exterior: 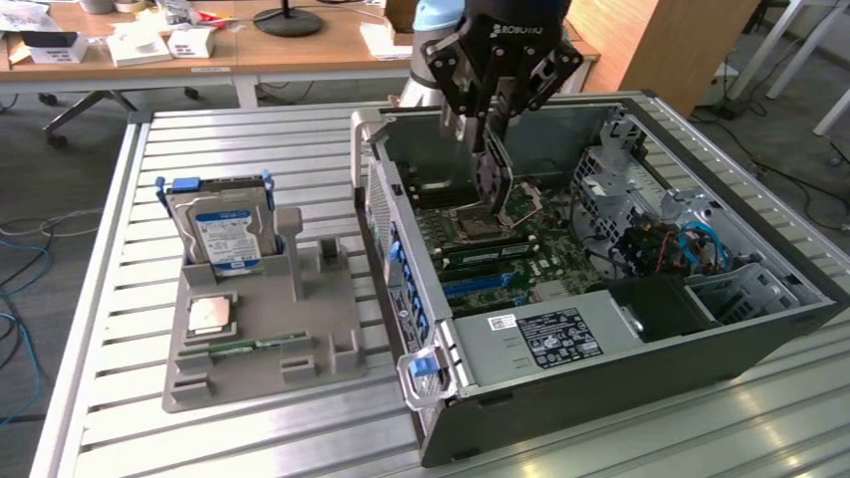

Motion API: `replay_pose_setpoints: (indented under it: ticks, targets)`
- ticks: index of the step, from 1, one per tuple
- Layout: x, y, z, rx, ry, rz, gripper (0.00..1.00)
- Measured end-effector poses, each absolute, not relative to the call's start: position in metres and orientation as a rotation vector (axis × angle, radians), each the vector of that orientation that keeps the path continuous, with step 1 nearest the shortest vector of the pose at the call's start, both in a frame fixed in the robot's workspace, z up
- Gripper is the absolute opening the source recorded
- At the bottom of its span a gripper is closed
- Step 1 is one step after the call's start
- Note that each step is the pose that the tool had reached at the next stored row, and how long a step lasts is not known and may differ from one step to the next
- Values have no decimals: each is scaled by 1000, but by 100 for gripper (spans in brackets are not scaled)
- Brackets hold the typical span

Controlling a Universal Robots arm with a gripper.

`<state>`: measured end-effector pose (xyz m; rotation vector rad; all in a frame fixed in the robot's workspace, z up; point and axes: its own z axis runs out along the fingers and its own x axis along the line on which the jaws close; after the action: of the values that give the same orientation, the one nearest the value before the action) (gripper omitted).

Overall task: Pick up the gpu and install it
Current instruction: 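Pick up the gpu and move the gpu toward the slot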

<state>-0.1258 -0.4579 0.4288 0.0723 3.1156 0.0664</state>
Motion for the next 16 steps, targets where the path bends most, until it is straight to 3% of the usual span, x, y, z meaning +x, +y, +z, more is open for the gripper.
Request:
replay_pose_setpoints:
  ticks: [16]
  targets:
    - [-58,-458,429,72,3116,66,26]
